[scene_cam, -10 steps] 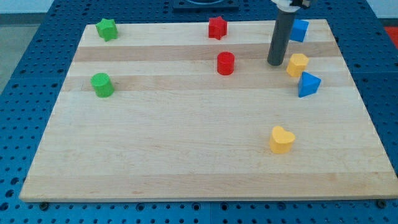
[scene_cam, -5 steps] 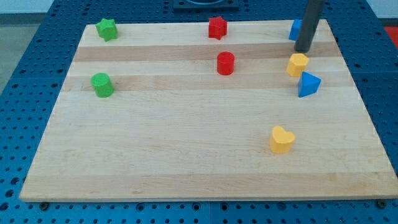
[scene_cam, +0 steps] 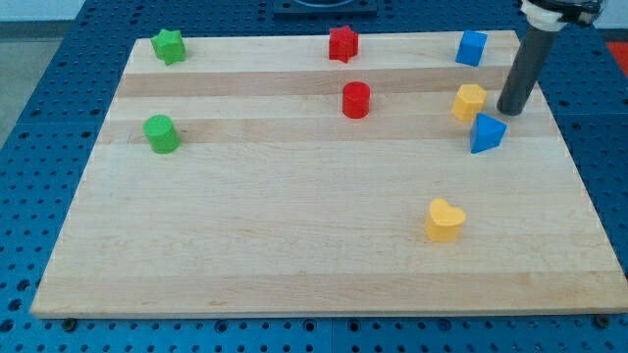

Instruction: Drag yellow hexagon towards left of the board

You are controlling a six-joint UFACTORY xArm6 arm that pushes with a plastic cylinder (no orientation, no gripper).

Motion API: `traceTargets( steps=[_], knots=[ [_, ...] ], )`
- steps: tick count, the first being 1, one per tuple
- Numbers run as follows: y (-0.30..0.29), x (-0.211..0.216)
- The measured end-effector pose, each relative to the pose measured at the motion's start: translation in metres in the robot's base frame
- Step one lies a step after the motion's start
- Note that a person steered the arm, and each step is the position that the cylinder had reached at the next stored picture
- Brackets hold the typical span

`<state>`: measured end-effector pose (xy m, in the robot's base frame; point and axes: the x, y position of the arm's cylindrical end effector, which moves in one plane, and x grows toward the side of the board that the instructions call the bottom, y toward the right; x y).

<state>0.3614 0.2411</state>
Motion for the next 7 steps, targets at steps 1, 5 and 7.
traceTargets(
  steps=[1, 5, 7],
  knots=[
    [-0.005, 0.0],
    [-0.048, 0.0],
    [-0.05, 0.005]
  ],
)
